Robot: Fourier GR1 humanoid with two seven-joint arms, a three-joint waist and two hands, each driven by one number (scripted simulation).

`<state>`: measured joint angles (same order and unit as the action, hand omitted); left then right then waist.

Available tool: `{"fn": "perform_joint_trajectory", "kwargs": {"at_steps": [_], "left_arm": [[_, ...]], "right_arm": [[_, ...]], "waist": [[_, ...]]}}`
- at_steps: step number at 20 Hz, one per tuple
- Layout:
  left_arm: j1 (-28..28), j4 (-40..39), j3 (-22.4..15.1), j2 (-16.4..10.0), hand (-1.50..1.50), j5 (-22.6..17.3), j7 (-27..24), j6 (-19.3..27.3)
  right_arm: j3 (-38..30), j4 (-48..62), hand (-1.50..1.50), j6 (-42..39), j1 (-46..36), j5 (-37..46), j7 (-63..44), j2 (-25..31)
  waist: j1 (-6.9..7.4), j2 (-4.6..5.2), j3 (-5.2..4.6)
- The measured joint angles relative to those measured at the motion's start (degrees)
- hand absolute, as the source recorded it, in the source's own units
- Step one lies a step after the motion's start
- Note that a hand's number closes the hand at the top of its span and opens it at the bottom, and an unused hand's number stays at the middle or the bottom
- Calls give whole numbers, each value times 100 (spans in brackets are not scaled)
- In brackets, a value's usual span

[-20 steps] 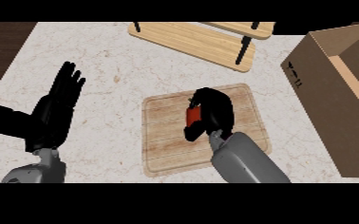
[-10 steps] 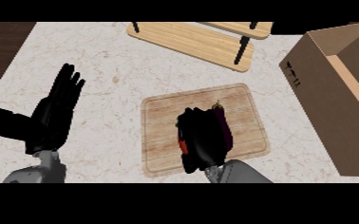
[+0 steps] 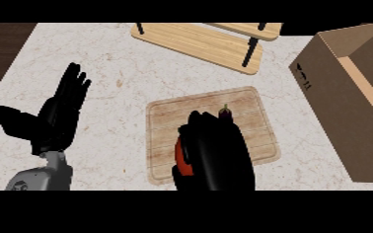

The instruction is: Pick the bell pepper from the cutting board and place it in the cardboard box

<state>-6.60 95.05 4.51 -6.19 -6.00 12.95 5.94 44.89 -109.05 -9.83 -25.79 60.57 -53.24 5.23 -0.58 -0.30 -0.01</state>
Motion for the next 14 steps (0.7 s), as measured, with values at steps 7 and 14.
{"fn": "perform_joint_trajectory", "kwargs": {"at_steps": [7, 14], "left_arm": [[119, 73, 71, -67, 0, -79, 1, -95], [140, 44, 41, -5, 0, -51, -86, -95]], "right_arm": [[-1091, -821, 150, -145, -289, 551, -366, -10], [-2633, -1171, 150, -474, -310, 191, -119, 392]], "waist": [[18, 6, 0], [33, 22, 1]]}}
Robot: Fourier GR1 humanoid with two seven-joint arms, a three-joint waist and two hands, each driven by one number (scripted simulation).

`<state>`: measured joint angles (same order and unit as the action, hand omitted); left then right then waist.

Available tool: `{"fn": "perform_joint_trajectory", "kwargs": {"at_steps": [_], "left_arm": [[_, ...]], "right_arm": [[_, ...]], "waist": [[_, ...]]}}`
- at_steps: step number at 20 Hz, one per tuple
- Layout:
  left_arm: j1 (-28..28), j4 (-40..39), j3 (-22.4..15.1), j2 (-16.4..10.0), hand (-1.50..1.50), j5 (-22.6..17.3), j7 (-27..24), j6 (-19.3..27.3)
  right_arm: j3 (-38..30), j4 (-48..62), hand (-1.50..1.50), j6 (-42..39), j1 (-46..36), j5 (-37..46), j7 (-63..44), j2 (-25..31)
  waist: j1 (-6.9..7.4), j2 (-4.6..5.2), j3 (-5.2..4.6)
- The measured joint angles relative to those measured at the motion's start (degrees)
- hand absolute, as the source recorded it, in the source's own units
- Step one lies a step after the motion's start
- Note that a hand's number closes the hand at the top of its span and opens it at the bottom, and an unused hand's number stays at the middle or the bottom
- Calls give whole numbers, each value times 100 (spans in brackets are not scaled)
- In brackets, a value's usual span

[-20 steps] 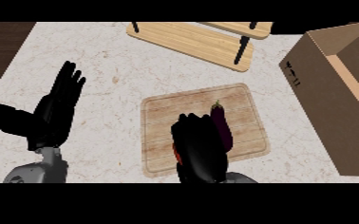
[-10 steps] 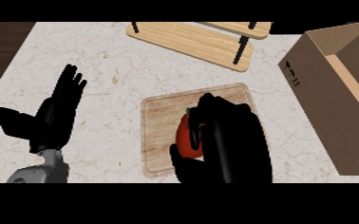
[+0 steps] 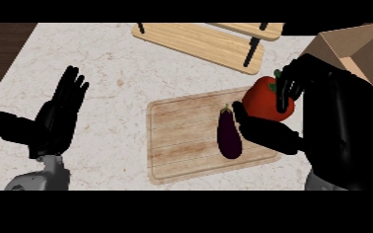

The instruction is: Pick the bell pepper from the cutting board and place it in the cardboard box

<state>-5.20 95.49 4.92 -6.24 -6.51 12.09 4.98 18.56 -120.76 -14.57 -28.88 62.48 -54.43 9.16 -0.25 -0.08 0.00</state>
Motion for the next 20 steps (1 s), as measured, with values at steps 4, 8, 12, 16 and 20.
{"fn": "perform_joint_trajectory", "kwargs": {"at_steps": [4, 8, 12, 16, 20], "left_arm": [[111, 58, 13, -28, 0, -26, -43, -83], [56, -16, 2, 26, 0, 1, -97, -54], [11, -26, -41, 43, 0, 64, -62, -25], [-93, -54, -22, 62, 0, 54, -12, 7], [-157, -63, -38, 49, 0, 91, 58, 15]], "right_arm": [[-778, 30, 150, -126, 219, -345, 286, 304], [-1586, 483, 150, -18, 213, -582, 817, 736], [-2046, 1158, 150, 213, 159, -504, 1319, 1130], [-2368, 2054, 150, 676, 284, -442, 2051, 1449], [-2652, 2844, 150, 911, 304, -500, 2690, 1738]], "waist": [[12, 3, 0], [20, 12, 1], [37, 15, 1], [50, 22, 2], [55, 21, 2]]}}
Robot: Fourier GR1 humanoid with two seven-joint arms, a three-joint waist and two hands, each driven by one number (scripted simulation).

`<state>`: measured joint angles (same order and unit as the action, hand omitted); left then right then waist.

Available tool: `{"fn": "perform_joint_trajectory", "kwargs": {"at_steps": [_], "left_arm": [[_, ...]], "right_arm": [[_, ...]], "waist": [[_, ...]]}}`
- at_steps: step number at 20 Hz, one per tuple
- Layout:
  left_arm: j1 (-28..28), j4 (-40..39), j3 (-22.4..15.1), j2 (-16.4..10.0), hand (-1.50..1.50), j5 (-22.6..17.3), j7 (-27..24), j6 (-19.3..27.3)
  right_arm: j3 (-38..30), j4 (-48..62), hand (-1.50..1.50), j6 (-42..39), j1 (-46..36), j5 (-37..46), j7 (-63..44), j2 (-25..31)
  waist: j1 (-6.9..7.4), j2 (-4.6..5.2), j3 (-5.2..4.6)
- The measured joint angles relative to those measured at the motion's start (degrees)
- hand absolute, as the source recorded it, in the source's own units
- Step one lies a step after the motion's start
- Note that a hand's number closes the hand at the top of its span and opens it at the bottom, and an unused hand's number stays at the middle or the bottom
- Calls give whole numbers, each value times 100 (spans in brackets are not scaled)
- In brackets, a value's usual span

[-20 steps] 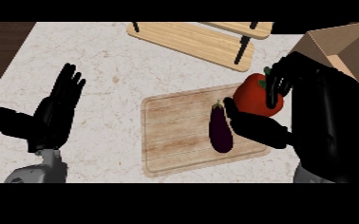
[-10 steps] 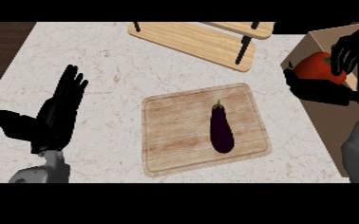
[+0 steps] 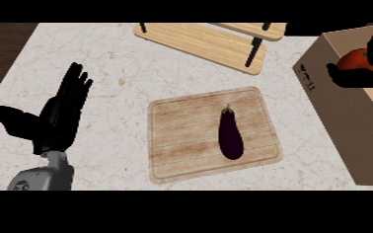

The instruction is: Pick the bell pepper from the cutting board and place it in the cardboard box

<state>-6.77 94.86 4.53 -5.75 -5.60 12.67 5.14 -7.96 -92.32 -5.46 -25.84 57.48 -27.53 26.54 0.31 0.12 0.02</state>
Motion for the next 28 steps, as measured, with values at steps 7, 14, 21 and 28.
{"fn": "perform_joint_trajectory", "kwargs": {"at_steps": [7, 14, 21, 28], "left_arm": [[-24, 32, -72, 54, 0, 28, 41, 21], [40, 143, -32, 6, 0, -35, 87, -40], [-37, 97, 39, -28, 0, -29, 120, -3], [56, 62, 120, -55, 0, -73, 26, -42]], "right_arm": [[54, 1329, -150, -620, -26, 161, 369, 514], [-472, 2351, -150, -205, -241, -280, 1177, 628], [-1023, 2414, -150, 1353, -246, -889, 2251, 271], [-2049, 2365, -150, 1160, -577, -2556, 2527, 32]], "waist": [[88, -37, -91], [73, -66, -99], [-3, -35, -65], [-61, -37, -19]]}}
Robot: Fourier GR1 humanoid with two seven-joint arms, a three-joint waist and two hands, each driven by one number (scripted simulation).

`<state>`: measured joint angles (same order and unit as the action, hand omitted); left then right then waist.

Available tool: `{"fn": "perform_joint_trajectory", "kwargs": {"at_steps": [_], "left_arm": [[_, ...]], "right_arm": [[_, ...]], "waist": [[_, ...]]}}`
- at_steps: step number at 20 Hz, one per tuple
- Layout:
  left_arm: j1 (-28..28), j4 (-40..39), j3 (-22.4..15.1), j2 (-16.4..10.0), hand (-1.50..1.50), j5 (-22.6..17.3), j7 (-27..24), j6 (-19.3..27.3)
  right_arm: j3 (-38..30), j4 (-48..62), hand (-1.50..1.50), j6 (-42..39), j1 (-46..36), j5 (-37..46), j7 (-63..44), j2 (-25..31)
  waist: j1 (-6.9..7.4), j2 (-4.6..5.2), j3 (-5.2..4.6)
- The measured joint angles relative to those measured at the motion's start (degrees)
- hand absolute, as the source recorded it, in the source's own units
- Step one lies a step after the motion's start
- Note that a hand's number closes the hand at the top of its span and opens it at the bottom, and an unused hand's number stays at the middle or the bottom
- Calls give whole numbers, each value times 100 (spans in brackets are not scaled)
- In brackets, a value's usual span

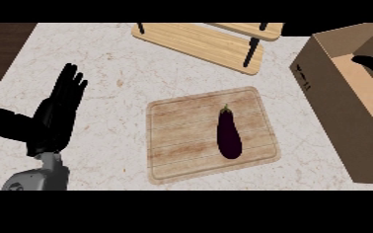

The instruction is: Pick the bell pepper from the cutting board and place it in the cardboard box

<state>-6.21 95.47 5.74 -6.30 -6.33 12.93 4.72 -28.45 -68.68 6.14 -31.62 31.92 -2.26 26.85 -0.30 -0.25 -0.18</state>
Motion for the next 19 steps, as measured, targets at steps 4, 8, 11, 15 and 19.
{"fn": "perform_joint_trajectory", "kwargs": {"at_steps": [4, 8, 11, 15, 19], "left_arm": [[75, 82, -26, 4, 0, -15, 68, -18], [96, 68, -52, 56, 0, 27, -52, 2], [75, 129, -35, 20, 0, 20, 56, -3], [88, 99, -108, 85, 0, 107, 28, 43], [134, 132, -23, 26, 0, 25, 1, -53]], "right_arm": [[-644, -11, -150, -252, -42, -973, 50, -59], [-1141, -114, -150, -470, 250, -1712, 252, -10], [-1417, -229, -150, -575, 514, -2135, 382, 75], [-1813, 20, -150, -749, 742, -2636, 696, 415], [-1945, 256, -150, -873, 1122, -2947, 1136, 518]], "waist": [[-9, 1, 14], [-11, 9, 18], [-2, 13, 18], [10, 20, 20], [23, 23, 19]]}}
